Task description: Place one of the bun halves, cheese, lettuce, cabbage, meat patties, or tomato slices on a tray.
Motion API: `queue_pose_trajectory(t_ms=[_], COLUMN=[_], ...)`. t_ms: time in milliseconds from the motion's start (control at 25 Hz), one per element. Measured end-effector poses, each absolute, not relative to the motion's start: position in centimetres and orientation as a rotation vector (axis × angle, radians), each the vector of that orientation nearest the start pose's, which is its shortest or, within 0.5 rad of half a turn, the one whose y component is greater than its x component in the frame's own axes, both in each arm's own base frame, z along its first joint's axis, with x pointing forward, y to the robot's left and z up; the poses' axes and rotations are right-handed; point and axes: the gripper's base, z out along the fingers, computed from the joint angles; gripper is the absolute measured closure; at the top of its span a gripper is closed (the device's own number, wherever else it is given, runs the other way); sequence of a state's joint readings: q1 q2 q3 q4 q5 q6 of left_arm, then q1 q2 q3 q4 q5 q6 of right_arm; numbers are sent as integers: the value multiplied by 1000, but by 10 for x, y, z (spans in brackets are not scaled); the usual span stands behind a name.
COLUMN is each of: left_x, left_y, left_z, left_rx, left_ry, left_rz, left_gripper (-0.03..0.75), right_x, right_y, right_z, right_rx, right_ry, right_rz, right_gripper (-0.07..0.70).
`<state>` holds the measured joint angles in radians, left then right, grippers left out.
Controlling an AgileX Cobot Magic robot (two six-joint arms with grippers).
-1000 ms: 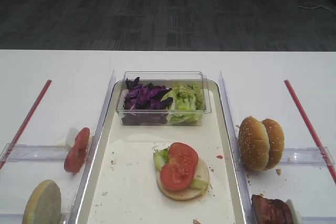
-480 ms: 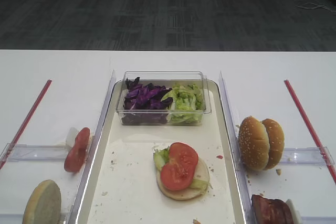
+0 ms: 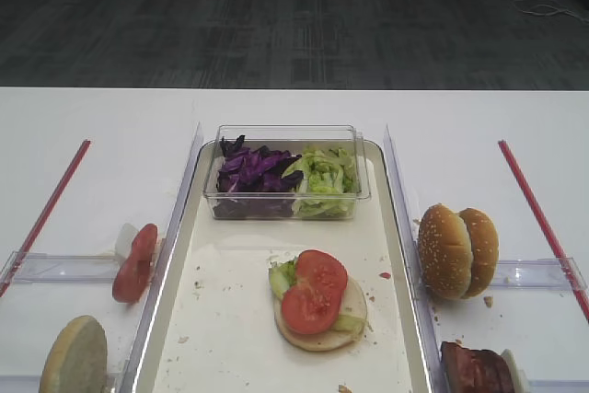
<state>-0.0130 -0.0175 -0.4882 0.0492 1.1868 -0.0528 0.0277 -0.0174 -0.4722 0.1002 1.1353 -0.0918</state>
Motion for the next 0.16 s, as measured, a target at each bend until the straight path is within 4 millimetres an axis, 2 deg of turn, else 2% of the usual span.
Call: queue_pose_trajectory(t_ms=[160], left_x=[-12], left_y=[4], left_z=[264], left_rx=[-49], left_ry=[2163], left_rz=[22], left_gripper=[41], right_x=[-8], right_y=[8], right_z=[264], right_rx=[-136], right_ry=[2122], right_rz=[84], right_gripper=[228])
